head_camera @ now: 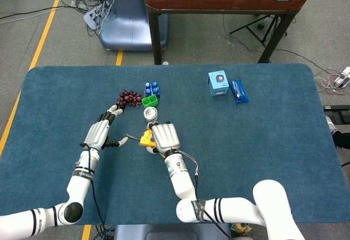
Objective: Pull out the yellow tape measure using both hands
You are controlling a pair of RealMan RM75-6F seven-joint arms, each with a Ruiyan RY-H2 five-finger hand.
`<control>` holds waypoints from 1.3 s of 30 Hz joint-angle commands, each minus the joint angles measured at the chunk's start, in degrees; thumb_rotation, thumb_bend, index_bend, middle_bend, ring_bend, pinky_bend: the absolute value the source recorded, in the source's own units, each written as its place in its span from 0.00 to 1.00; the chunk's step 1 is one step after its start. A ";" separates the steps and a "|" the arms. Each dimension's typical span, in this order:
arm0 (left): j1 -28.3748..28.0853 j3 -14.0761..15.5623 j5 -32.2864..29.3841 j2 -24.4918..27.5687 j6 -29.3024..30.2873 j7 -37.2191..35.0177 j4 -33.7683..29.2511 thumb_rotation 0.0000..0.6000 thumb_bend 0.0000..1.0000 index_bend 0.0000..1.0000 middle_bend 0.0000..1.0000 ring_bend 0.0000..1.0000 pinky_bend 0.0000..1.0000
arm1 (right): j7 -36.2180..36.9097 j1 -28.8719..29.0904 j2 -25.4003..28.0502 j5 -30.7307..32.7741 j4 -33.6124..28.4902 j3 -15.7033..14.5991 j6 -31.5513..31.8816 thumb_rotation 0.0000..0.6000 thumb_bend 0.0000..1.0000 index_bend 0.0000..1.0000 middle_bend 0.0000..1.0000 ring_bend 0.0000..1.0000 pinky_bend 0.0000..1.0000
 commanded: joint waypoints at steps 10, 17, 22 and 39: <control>0.19 0.06 0.18 0.40 -0.98 -1.17 -0.02 1.00 0.36 0.44 0.00 0.00 0.00 | -0.35 0.34 0.40 1.18 0.23 0.56 -0.46 1.00 0.67 0.66 0.66 0.59 0.30; 0.36 -0.13 0.19 0.70 -2.05 -2.91 -0.45 1.00 0.40 0.53 0.00 0.00 0.00 | -1.41 0.89 0.98 3.01 0.48 1.11 -1.09 1.00 0.67 0.66 0.66 0.59 0.30; 0.35 -0.05 -0.26 1.06 -2.61 -3.17 -0.85 1.00 0.43 0.58 0.05 0.00 0.00 | -1.84 1.10 1.89 4.18 -0.32 1.43 -1.56 1.00 0.67 0.66 0.66 0.59 0.30; 2.56 0.77 4.18 2.22 0.07 -6.05 0.27 1.00 0.45 0.59 0.10 0.00 0.00 | -1.44 -2.12 10.18 6.95 -8.61 -1.58 -2.66 1.00 0.67 0.66 0.67 0.59 0.30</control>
